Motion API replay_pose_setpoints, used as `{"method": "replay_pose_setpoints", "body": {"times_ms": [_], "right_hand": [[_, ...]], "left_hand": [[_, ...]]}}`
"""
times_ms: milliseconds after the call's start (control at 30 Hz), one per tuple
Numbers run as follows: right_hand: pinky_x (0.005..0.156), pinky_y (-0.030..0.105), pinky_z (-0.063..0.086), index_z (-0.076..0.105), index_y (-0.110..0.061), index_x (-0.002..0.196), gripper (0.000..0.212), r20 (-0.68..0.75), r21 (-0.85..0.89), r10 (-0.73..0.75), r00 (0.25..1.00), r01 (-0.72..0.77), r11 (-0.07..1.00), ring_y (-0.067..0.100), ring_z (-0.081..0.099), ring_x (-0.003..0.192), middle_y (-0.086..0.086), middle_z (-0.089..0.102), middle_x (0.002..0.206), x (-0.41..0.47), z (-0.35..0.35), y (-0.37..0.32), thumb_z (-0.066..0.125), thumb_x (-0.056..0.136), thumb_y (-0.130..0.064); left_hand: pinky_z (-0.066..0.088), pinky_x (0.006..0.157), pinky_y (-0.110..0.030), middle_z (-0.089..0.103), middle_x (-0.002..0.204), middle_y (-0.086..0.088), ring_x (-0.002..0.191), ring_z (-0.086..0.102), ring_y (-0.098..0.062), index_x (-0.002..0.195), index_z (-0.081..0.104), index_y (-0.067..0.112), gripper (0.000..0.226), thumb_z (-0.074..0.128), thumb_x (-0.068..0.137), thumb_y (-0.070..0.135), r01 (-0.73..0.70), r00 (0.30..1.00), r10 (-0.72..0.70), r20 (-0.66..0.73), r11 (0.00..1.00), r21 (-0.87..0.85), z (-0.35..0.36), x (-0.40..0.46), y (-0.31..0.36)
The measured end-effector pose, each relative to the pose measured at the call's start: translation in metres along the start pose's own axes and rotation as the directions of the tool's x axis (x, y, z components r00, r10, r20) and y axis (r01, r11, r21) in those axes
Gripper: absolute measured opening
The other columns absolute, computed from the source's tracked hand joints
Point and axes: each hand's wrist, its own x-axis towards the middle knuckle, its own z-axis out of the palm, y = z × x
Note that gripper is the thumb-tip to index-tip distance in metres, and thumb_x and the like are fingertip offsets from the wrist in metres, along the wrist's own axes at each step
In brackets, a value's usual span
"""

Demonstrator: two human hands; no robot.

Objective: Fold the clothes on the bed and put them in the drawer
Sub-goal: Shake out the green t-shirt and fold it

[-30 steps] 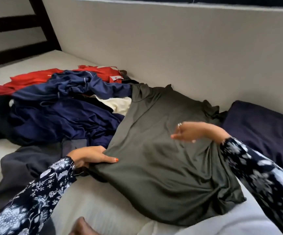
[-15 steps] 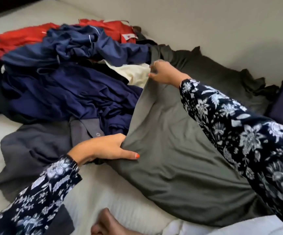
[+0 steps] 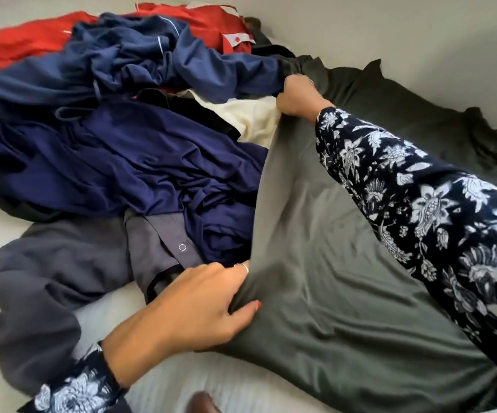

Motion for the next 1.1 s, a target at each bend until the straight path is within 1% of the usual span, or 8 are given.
{"method": "replay_pose_setpoints", "body": {"times_ms": [100,233,367,533,767,900,1000,1100], "right_hand": [[0.099,0.031,0.036,0.052,0.006,0.125,0.040,-0.141,0.304,0.069,0.988,-0.023,0.952,0.035,0.048,0.125,0.022,0.054,0.133,0.000,-0.019,0.010,0.042,0.087,-0.003],[0.108,0.015,0.026,0.042,-0.002,0.141,0.057,-0.292,0.728,0.256,0.922,0.041,0.685,0.018,0.040,0.136,0.010,0.045,0.145,-0.021,-0.050,0.049,0.042,0.084,-0.003],[0.109,0.026,0.037,0.045,-0.006,0.140,0.055,-0.199,0.901,0.490,0.849,-0.039,0.432,0.017,0.049,0.128,0.009,0.051,0.140,-0.057,-0.051,0.119,0.053,0.086,-0.007],[0.078,0.021,0.046,0.041,-0.016,0.118,0.025,0.063,0.970,0.485,0.872,-0.169,0.177,0.008,0.055,0.081,0.000,0.055,0.089,-0.123,-0.033,0.177,0.044,0.098,-0.003],[0.071,0.020,0.047,0.055,-0.005,0.121,0.024,0.156,0.740,0.299,0.942,-0.312,0.596,0.015,0.057,0.093,0.001,0.057,0.092,-0.201,-0.055,0.191,0.048,0.099,-0.011],[0.076,0.033,0.049,0.062,-0.017,0.084,0.024,0.253,0.176,0.215,0.943,-0.264,0.948,0.022,0.061,0.082,0.006,0.065,0.087,-0.266,-0.092,0.193,0.056,0.095,-0.037],[0.074,0.031,0.043,0.058,-0.014,0.082,0.036,0.255,-0.115,0.344,0.904,-0.325,0.939,0.028,0.059,0.088,0.012,0.065,0.096,-0.324,-0.114,0.193,0.057,0.092,-0.048],[0.079,0.030,0.044,0.057,-0.005,0.112,0.054,0.324,-0.268,0.478,0.816,-0.405,0.874,0.031,0.060,0.110,0.017,0.061,0.122,-0.371,-0.117,0.199,0.059,0.088,-0.053]], "left_hand": [[0.037,0.089,-0.035,0.053,0.114,-0.005,0.114,0.049,-0.026,0.149,0.005,0.034,0.063,0.037,0.096,0.050,-0.040,0.995,0.029,0.097,0.993,0.114,0.001,-0.001,0.024],[0.040,0.091,-0.041,0.052,0.124,-0.010,0.117,0.049,-0.033,0.148,-0.017,0.038,0.072,0.036,0.099,0.040,-0.119,0.984,0.109,0.141,0.991,0.067,0.016,0.004,0.069],[0.039,0.092,-0.045,0.049,0.135,-0.013,0.119,0.049,-0.038,0.150,-0.007,0.038,0.073,0.041,0.098,0.022,-0.110,0.967,0.101,0.235,0.994,0.024,0.053,0.024,0.116],[0.037,0.098,-0.050,0.037,0.144,-0.005,0.124,0.045,-0.038,0.150,0.010,0.030,0.064,0.042,0.096,0.017,-0.064,0.946,0.053,0.319,0.998,0.024,0.101,0.036,0.136],[0.044,0.098,-0.043,0.049,0.136,-0.011,0.121,0.049,-0.036,0.148,0.020,0.029,0.064,0.048,0.091,0.019,-0.081,0.958,0.097,0.269,0.994,-0.070,0.116,0.036,0.146],[0.045,0.083,-0.027,0.066,0.111,-0.006,0.101,0.061,-0.021,0.144,0.032,0.027,0.064,0.063,0.088,0.027,-0.148,0.885,0.205,0.418,0.975,-0.165,0.102,0.035,0.145],[0.045,0.078,-0.024,0.069,0.107,0.001,0.082,0.059,-0.009,0.141,0.040,0.027,0.061,0.066,0.087,0.038,-0.185,0.737,0.250,0.628,0.968,-0.168,0.084,0.042,0.145],[0.049,0.078,-0.026,0.069,0.109,-0.004,0.082,0.060,-0.010,0.141,0.041,0.019,0.058,0.064,0.090,0.035,-0.196,0.685,0.257,0.682,0.966,-0.168,0.076,0.062,0.161]]}}
